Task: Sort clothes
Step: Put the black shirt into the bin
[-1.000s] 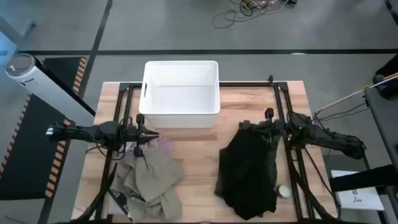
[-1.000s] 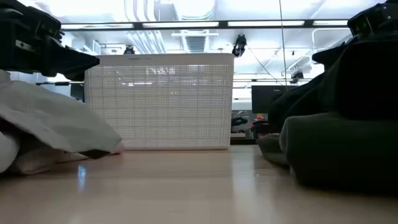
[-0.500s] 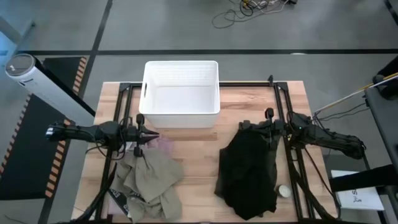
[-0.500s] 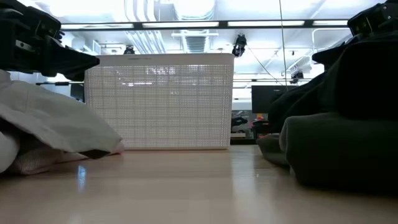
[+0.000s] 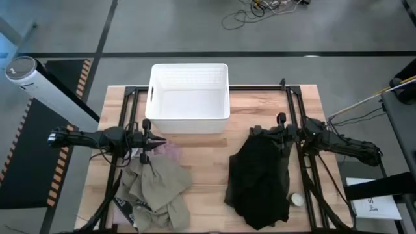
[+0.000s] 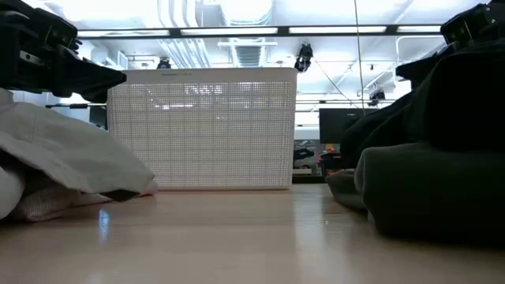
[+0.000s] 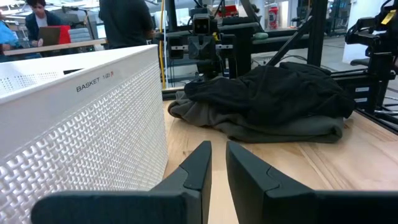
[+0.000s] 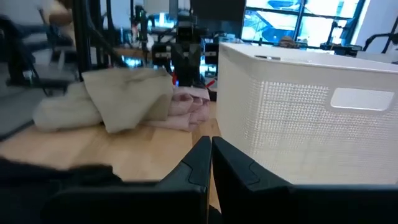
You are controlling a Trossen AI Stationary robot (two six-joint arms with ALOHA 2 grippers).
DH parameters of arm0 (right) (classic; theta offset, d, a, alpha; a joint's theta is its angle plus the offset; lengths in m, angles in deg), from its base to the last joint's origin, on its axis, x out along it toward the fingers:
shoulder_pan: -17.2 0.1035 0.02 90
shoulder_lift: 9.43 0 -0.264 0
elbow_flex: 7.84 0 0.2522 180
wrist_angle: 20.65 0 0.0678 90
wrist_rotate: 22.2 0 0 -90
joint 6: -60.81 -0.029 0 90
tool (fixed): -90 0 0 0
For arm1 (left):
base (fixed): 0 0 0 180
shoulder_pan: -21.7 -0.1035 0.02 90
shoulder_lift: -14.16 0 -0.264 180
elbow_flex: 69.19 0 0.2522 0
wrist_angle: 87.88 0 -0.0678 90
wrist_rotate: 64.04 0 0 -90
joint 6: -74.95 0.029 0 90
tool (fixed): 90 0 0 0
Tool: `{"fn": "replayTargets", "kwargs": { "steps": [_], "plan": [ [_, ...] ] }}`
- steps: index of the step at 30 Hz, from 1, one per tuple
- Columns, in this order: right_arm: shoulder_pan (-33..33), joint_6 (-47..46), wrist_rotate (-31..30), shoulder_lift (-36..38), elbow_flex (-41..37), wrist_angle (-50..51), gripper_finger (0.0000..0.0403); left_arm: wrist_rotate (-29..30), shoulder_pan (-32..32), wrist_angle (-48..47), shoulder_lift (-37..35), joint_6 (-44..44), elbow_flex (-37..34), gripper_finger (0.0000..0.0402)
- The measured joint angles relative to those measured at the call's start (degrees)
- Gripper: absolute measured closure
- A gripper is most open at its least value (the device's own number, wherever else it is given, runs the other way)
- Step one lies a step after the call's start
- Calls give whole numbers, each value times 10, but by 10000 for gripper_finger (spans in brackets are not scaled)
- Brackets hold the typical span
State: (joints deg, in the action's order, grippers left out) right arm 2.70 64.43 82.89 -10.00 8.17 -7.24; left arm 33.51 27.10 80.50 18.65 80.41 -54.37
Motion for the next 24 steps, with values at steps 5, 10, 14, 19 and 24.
{"fn": "replayTargets", "kwargs": {
  "steps": [5,10,14,19,24],
  "plan": [
    [0,-73,1,0,1,-116,403,0,0,0,0,0,0,365],
    [0,-112,-1,-3,2,-206,403,0,0,0,0,0,0,365],
    [2,-161,27,-16,10,-228,403,0,0,0,0,0,0,365],
    [15,-212,67,-79,45,-215,403,0,0,0,2,0,0,365],
    [33,-188,72,-167,119,-138,403,0,0,0,2,0,0,365]
  ]
}}
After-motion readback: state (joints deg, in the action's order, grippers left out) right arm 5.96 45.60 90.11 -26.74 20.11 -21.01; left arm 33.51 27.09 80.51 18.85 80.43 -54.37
